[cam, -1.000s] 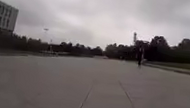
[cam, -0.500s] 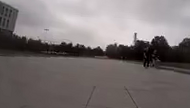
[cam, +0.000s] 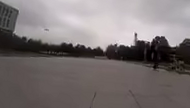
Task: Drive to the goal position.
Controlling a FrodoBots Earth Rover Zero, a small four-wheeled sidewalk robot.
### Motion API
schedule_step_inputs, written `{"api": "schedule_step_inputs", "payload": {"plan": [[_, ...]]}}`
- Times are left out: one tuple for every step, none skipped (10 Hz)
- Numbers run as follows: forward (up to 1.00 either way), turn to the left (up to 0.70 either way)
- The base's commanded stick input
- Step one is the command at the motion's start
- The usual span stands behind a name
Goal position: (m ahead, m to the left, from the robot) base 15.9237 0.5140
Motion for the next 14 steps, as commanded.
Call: {"api": "schedule_step_inputs", "payload": {"plan": [[0.7,0.0],[0.7,0.0],[0.7,0.0],[0.7,0.0],[0.7,0.0],[0.7,0.0],[0.7,0.0],[0.7,0.0],[0.7,0.0],[0.7,0.0],[0.7,0.0],[0.7,0.0],[0.7,0.0],[0.7,0.0]]}}
